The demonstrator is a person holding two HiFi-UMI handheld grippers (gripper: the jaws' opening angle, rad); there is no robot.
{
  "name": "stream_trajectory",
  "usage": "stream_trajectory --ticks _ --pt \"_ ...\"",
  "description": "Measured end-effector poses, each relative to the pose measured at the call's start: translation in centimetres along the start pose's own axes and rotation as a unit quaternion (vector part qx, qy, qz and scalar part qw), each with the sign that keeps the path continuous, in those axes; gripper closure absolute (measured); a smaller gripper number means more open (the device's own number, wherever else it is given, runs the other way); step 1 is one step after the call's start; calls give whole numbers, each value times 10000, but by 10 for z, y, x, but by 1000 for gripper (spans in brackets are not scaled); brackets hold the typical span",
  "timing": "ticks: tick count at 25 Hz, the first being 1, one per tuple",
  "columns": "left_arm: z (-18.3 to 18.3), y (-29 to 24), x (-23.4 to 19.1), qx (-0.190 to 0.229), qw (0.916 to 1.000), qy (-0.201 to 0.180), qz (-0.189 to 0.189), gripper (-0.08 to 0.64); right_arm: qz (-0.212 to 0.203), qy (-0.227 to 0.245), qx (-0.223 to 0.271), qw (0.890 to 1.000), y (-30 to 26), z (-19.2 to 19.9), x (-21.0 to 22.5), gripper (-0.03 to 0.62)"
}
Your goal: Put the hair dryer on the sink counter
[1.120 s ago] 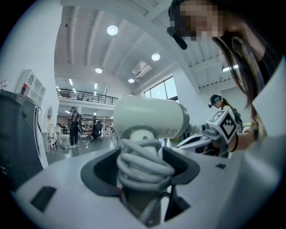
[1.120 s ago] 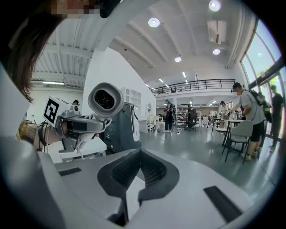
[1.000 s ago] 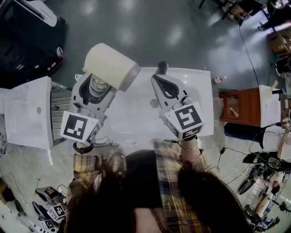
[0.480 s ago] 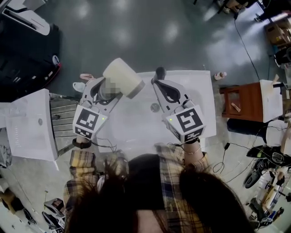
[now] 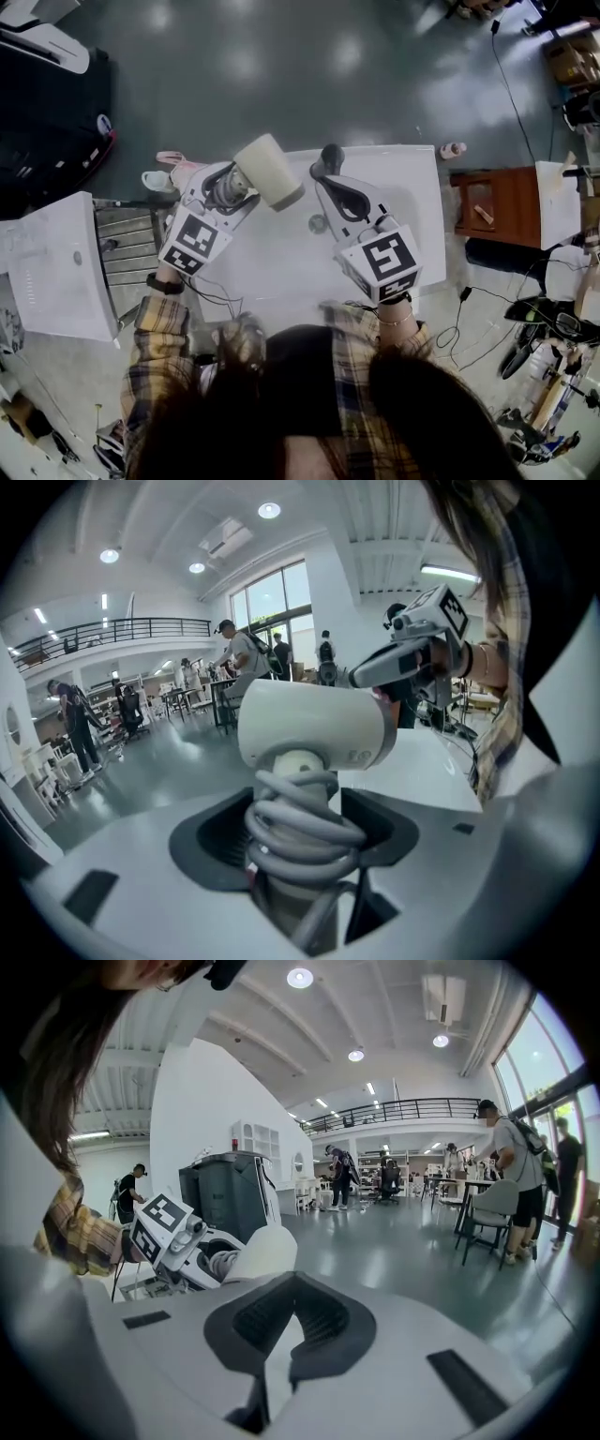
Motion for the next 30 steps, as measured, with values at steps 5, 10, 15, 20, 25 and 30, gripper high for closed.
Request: stream_trajectory --ticks 5,10,15,20,25,30 --pt "22 -15 -5 -368 9990 24 259 261 0 -42 -135 9999 -9 7 3 577" --pt "42 -32 -8 -592 9972 45 462 261 40 -117 -267 9996 -12 16 4 577" --pt "59 -52 -4 -764 9945 21 718 261 88 -181 -354 9992 -13 23 5 577" --pt "76 -60 -7 -999 9897 -167 1009 261 161 -176 -357 9991 -15 23 4 577" --pt "85 -64 -10 -1103 9869 -258 1152 261 261 -157 -354 9989 -11 25 2 577" --pt "93 -69 -10 -1197 9842 -258 1277 261 318 -147 -407 9986 -8 26 -3 577"
Point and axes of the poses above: the fingertips, and each gripper's own axes: y backward along the fingers, x to its right, z out of its underside, the point moved 9 cm from there along y, backward along the fingers, and after that the axes turned 10 degrees about x, right-handed, at the moved point
